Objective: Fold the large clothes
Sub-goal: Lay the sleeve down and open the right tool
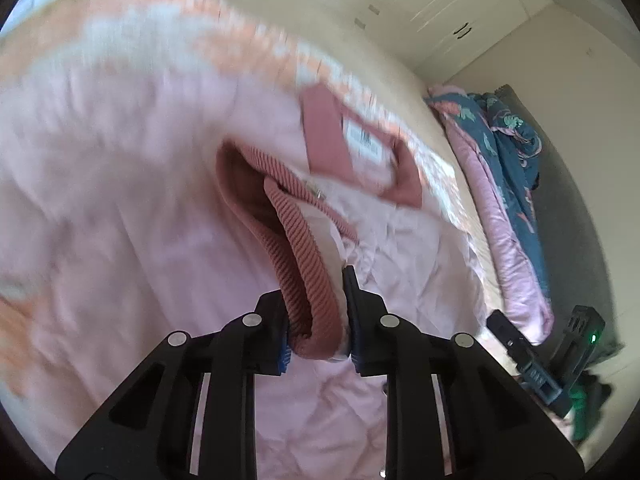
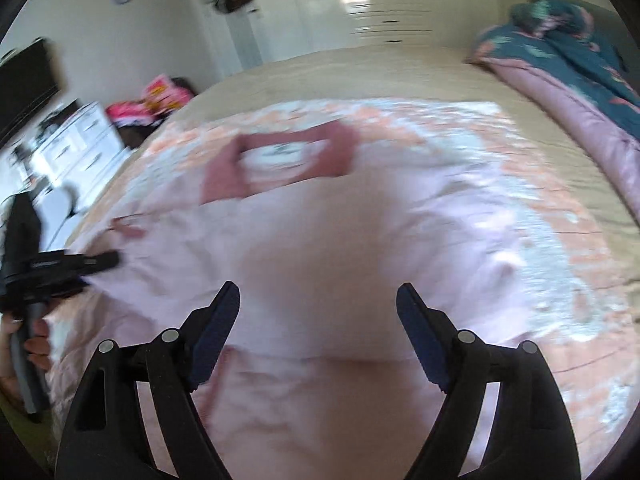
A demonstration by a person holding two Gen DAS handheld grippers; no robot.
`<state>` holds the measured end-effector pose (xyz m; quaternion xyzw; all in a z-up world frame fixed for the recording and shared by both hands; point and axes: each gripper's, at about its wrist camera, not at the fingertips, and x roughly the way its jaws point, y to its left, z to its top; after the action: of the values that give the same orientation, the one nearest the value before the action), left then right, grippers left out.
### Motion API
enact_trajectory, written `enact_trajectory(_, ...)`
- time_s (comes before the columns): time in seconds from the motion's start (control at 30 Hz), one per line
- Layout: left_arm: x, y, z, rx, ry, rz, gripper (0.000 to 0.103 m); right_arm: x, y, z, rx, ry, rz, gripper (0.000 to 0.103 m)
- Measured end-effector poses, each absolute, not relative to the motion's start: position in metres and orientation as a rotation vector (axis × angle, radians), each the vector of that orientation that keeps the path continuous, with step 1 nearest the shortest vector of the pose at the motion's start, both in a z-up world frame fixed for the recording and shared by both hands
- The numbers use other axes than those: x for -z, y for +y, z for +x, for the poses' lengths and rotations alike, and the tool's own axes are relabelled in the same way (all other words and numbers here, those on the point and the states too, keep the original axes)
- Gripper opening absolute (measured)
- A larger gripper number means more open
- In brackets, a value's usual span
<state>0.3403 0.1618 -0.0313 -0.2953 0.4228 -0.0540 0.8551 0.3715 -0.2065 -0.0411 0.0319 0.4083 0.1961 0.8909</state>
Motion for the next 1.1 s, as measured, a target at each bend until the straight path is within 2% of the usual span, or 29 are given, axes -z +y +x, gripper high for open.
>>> enact_trajectory(0.1,0.033,0.168,0.341,0.074,0.905,-0.577,0.014,0.057,-0.224,0.384,-0.353,0.896,0.08,0.08)
enact_trajectory(0.3,0.075,0.169,0.346,0.022,1.004,-0.552,0.015,0.095,-0.234,0.392,-0.294,0.984,0.089,0.08)
enact_trajectory(0.43,0.075,0.169,0.346,0.01,1.005,-0.539,0.02,0.093,-0.227,0.393,-0.27,0.992,0.049,0.082)
enact_trajectory(0.53,0.063,0.166,0.342,-0.001,1.008,-0.503,0.031,0.075,-0.228,0.383,-0.3,0.959,0.102,0.083)
enact_trajectory(0.6,0.052,0.164,0.336,0.003,0.993,-0.477,0.04,0.063,-0.226,0.376,-0.309,0.927,0.103,0.09)
enact_trajectory(0.67,0.041,0.16,0.332,0.003,0.979,-0.46,0.059,0.051,-0.223,0.367,-0.329,0.896,0.107,0.096)
enact_trajectory(0.8,0.022,0.16,0.318,-0.006,0.949,-0.445,0.079,0.031,-0.216,0.351,-0.357,0.864,0.116,0.099)
enact_trajectory(0.87,0.017,0.16,0.313,-0.023,0.945,-0.437,0.093,0.023,-0.21,0.342,-0.371,0.85,0.116,0.099)
enact_trajectory(1.1,0.003,0.17,0.288,-0.064,0.917,-0.446,0.094,0.004,-0.184,0.315,-0.417,0.815,0.081,0.099)
